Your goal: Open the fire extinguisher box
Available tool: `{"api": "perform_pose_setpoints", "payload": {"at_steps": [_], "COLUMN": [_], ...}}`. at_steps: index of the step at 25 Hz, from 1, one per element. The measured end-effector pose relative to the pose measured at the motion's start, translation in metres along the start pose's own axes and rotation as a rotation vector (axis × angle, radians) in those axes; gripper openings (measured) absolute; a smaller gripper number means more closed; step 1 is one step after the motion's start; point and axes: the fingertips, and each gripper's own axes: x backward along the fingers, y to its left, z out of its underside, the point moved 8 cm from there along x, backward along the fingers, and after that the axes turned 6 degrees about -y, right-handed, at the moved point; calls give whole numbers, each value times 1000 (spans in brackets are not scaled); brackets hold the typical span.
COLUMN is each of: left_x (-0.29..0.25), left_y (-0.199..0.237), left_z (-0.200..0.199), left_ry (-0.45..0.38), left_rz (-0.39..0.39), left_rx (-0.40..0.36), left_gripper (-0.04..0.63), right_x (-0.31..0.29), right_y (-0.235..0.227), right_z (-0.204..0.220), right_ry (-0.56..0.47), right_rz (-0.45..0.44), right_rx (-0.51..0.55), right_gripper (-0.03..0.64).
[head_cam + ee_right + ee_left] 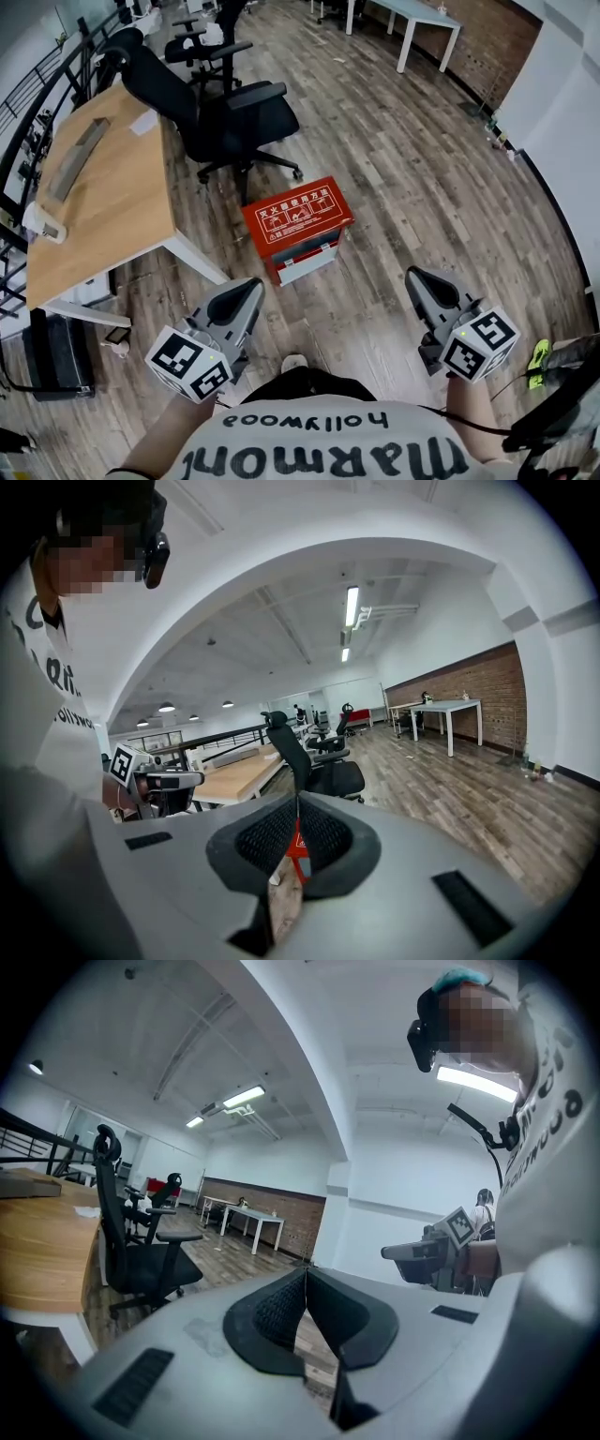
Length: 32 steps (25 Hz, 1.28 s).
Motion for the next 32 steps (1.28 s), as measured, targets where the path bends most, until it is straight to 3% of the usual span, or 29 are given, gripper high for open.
{"api": "perform_pose_setpoints", "payload": {"at_steps": [10,16,20,25,32], "left_x": [-21,-32,-43,-70,-125], "left_y": [41,45,40,14,-25], "left_z": [1,-1,3,4,17], "left_ry": [20,10,2,-35,-55], "left_rz": [25,-12,-78,-200,-274], "left_rx": [14,14,10,27,32], "left_gripper": [8,8,8,8,8], "right_x": [-42,-49,-54,-56,-48], "right_y": [-1,-17,-44,-97,-180], "right_z": [-5,1,-1,-20,-38], "right_ry": [15,52,46,70,75], "right_rz": [16,9,-39,-130,-172], "right_rx": [6,14,-13,26,38], "right_gripper": [11,11,11,11,11]}}
